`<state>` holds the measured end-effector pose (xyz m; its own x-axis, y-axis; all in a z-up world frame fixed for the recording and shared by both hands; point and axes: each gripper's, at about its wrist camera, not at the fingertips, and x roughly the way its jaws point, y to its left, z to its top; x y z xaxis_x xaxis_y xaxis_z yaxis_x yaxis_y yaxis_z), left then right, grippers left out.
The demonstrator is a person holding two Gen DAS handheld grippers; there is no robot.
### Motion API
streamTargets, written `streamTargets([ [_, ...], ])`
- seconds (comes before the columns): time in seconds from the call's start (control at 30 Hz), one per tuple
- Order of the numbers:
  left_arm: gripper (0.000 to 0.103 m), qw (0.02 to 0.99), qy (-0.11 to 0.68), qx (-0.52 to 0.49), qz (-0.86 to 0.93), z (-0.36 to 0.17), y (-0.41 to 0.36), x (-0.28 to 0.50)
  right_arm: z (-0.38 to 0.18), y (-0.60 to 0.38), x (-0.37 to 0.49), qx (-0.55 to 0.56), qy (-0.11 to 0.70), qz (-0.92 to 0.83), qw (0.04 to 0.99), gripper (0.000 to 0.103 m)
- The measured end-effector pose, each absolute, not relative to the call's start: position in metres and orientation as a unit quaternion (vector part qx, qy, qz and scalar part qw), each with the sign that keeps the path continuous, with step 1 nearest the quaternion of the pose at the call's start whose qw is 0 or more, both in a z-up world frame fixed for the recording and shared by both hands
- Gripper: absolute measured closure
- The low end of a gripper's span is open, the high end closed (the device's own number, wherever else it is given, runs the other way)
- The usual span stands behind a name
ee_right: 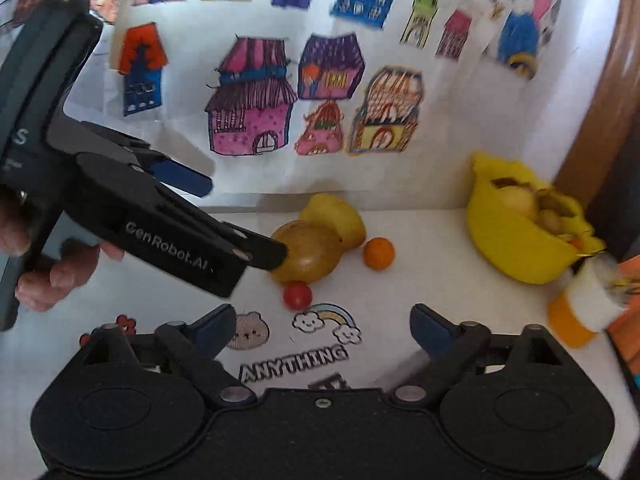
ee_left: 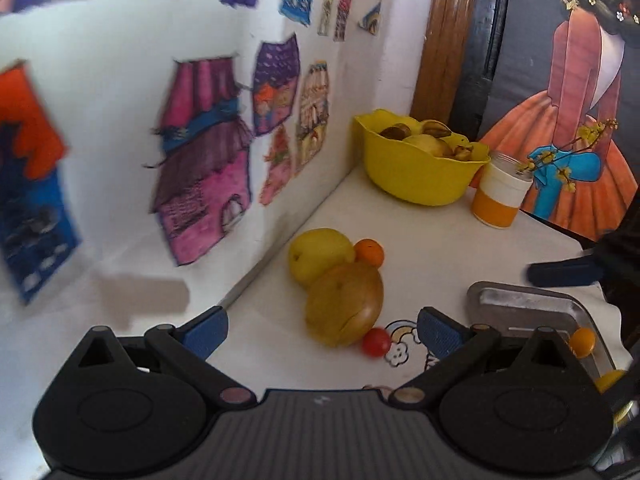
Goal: Organize fruits
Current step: 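Withdraw both open tools from the tray toward the potato and tomato, then grasp the brown potato with the left tool while the right tool grasps the red cherry tomato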
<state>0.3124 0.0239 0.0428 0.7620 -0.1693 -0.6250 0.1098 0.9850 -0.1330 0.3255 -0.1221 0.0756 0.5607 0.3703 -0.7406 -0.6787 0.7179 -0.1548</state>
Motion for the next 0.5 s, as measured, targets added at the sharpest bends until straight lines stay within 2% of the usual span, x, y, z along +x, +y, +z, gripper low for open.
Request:
streamTargets([
  [0.13, 0.001, 0.93, 0.353, -0.065, -0.082, 0.035, 0.025, 0.328, 0.066, -0.113, 0.341, -0.232, 0.357, 0.341, 0.838, 0.026],
  [0.33, 0.012, 0.927, 0.359, -0.06, -0.088, 0.026, 0.024, 0.343, 0.054, -0.102, 0.36, -0.242, 0.383, 0.363, 0.814, 0.044],
  [0.5, 0.027, 0.917, 0.378, -0.067, -0.104, 0.019, 0.019, 0.356, 0.044, -0.103, 0.375, -0.22, 0.411, 0.364, 0.806, 0.046],
])
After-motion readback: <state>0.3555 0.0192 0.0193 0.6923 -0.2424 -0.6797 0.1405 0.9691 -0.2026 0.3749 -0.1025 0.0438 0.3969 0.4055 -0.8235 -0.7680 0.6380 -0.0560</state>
